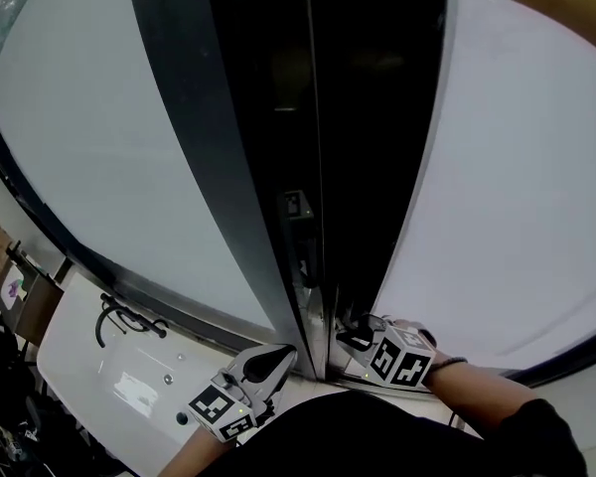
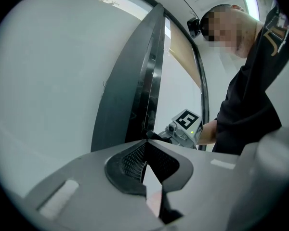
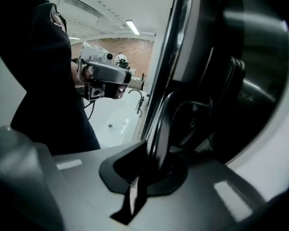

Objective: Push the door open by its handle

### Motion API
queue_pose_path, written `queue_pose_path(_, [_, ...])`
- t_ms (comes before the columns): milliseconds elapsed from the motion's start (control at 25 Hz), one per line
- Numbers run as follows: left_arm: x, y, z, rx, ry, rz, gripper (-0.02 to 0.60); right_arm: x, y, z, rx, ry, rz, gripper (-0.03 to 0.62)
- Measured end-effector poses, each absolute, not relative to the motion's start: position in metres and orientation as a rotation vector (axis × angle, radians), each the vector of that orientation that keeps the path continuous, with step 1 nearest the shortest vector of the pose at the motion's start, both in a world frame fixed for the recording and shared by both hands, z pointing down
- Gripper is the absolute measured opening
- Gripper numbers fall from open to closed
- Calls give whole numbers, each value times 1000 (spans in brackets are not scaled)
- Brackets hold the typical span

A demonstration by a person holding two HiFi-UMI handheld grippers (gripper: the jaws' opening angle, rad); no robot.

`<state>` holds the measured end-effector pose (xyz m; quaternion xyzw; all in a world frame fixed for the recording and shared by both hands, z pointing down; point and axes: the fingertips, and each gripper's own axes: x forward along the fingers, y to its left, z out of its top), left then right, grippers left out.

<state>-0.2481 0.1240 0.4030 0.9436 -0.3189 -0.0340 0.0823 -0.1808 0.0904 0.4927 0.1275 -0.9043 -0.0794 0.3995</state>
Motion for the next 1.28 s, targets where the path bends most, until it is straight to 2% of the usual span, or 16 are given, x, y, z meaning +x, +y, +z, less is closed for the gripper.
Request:
queue_pose_path(360, [-253, 145, 412, 2893, -770, -53, 0, -173, 20, 505, 440, -2234, -201, 0])
queue_pose_path(760, [-183, 163, 412, 2944, -671, 32, 0, -142, -48, 502, 537, -2191, -134, 0])
queue_pose_path(1000, [-106, 108, 414, 2904, -890, 56, 0, -126, -101, 500, 491, -2224, -185, 0])
queue_pose_path(1280, [-53, 55, 410, 2817, -1111, 1, 0, -118, -133, 494, 489, -2257, -106, 0])
